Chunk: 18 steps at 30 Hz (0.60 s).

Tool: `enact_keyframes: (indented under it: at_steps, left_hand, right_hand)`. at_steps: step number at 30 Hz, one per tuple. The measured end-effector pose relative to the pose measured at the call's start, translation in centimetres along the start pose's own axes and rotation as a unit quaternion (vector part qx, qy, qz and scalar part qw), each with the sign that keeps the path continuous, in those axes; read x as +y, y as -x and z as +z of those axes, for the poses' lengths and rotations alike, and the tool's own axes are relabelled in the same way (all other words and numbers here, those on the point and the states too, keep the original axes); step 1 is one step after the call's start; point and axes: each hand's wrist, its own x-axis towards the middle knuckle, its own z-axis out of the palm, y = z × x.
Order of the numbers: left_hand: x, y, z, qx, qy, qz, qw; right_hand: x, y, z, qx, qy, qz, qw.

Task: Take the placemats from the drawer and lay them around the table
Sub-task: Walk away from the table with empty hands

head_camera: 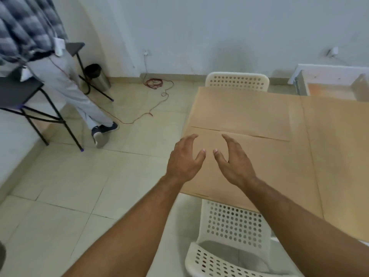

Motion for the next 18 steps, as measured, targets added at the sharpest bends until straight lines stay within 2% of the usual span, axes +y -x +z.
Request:
enact_keyframes:
  at_steps: [7,18]
  left_hand:
    - [-4.9,-1.7,-5.5,0.007,0.065,-0.004,0.998]
    - [-15.2,-13.1,-16.4,-0.041,0.079,0.077,0.993]
  right_hand:
    - [-6.5,-2.6,3.0,0.028,-0.03,-0.026,0.999]
    - [-16.7,-10.8,9.0,0.095,-0.038,0.043,0.994]
